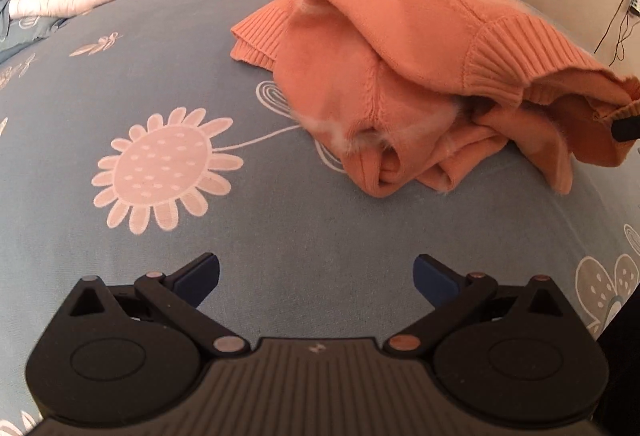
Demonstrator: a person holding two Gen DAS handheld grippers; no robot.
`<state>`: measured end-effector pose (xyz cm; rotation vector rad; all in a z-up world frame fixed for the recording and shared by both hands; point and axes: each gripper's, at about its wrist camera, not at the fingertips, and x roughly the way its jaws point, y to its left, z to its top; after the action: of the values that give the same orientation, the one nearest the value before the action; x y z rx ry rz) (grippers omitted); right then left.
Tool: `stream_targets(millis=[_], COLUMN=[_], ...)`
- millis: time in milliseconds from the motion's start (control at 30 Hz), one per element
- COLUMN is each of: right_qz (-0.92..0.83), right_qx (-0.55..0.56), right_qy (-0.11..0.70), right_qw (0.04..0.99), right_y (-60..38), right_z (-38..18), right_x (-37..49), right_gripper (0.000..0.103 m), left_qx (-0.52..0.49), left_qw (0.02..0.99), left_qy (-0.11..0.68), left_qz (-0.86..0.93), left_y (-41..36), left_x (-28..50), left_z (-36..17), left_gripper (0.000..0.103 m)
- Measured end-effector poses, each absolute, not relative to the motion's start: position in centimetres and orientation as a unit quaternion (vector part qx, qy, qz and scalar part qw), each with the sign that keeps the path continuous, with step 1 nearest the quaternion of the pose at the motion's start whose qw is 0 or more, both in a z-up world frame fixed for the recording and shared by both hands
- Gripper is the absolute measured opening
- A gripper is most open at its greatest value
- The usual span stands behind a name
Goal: Fold clothes
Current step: 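Grasp the sweater hem with the left gripper while the right gripper holds the cuff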
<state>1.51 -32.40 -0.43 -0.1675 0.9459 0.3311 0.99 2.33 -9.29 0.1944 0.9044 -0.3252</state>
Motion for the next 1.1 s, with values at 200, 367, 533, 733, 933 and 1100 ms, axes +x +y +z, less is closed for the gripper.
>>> stream_targets(millis=[200, 367, 533, 733, 933, 1100], right_qz=[0.173, 0.176, 0.185, 0.21, 0.242, 0.218], right_qx=[-0.031, -0.008, -0.02, -0.092, -0.212, -0.265], right_qy=[0.429, 0.414, 0.404, 0.366, 0.34, 0.351], right_qw=[0.886, 0.893, 0.896, 0.902, 0.884, 0.871], right_y=[-32.5, -31.5, -29.9, -25.4, -19.2, -17.5], right_z=[0.4, 0.7, 0.3, 0.1, -2.0, -3.6], right_x=[-0.3, -1.6, -0.7, 2.0, 5.3, 7.5], right_gripper=[0.056, 0.057, 0.057, 0.059, 0.071, 0.017], left_qx=[0.161, 0.219, 0.26, 0.262, 0.232, 0.224], left_qw=[0.888, 0.885, 0.875, 0.867, 0.866, 0.866], left_qy=[0.391, 0.358, 0.333, 0.343, 0.365, 0.372], left_qz=[-0.18, -0.203, -0.237, -0.25, -0.251, -0.25], left_y=[0.5, -1.1, -3.0, -3.5, -2.3, -0.7], left_x=[1.5, 2.8, 4.9, 4.9, 2.8, 1.6], left_z=[-7.6, -6.4, -5.7, -6.5, -8.0, -8.0], left_gripper=[0.102, 0.102, 0.103, 0.103, 0.102, 0.102])
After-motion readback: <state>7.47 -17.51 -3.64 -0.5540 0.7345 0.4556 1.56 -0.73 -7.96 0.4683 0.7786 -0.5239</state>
